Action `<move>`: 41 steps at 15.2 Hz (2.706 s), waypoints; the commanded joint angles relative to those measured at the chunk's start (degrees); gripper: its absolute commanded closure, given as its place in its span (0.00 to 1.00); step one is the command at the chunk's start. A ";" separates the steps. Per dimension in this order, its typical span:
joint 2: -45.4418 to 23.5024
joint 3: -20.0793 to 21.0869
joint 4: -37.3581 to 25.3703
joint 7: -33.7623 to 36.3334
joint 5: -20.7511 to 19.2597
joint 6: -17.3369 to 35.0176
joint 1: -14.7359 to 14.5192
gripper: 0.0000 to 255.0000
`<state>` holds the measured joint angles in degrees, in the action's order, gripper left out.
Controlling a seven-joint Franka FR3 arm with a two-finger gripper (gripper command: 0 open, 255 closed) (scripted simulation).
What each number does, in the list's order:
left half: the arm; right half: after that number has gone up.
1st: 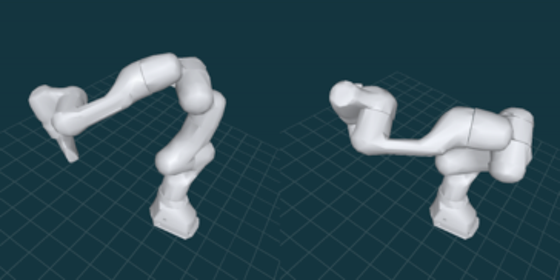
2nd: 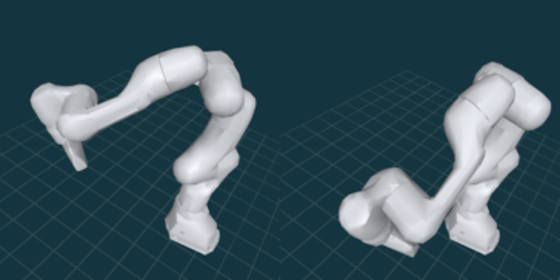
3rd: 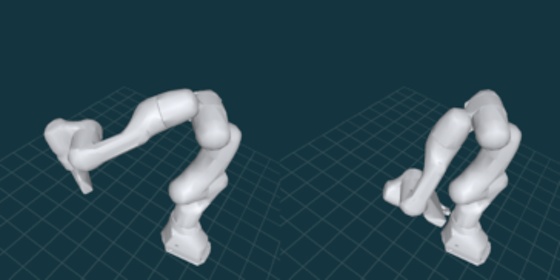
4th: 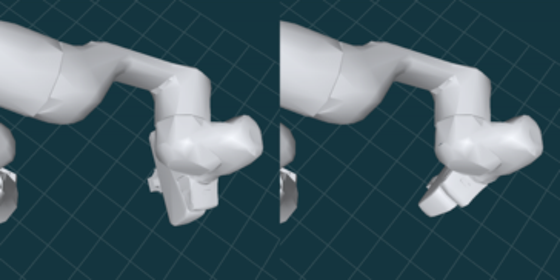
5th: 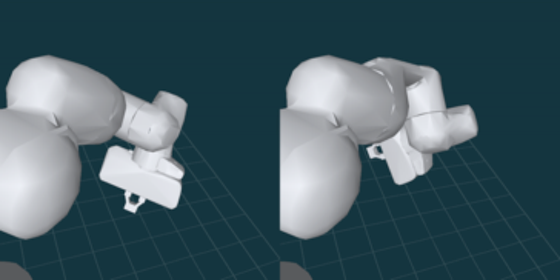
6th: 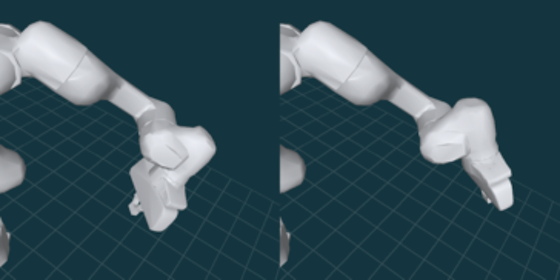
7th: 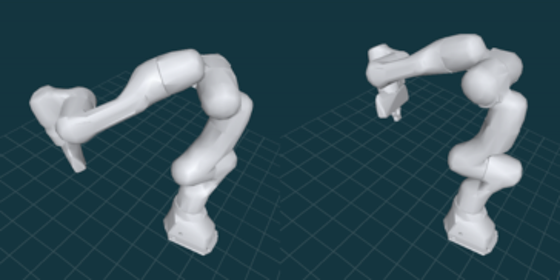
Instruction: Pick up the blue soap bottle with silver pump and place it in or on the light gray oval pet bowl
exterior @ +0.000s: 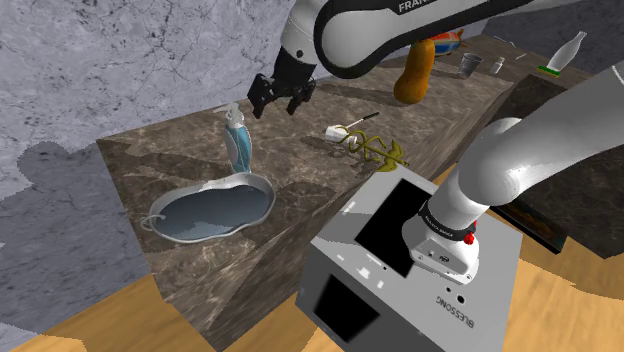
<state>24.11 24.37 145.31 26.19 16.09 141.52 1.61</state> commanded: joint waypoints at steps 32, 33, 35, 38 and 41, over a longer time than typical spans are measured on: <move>-19.88 10.95 -5.50 18.98 -14.92 16.83 7.64 1.00; -19.21 10.82 -5.76 18.34 -14.05 16.00 7.47 1.00; -17.92 10.49 -6.34 17.22 -12.54 14.33 7.11 1.00; -16.13 9.94 -7.30 15.88 -10.74 11.80 6.62 1.00; -14.50 9.37 -8.38 14.86 -9.38 9.28 6.21 1.00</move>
<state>9.13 33.91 137.39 41.35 6.33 151.68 7.94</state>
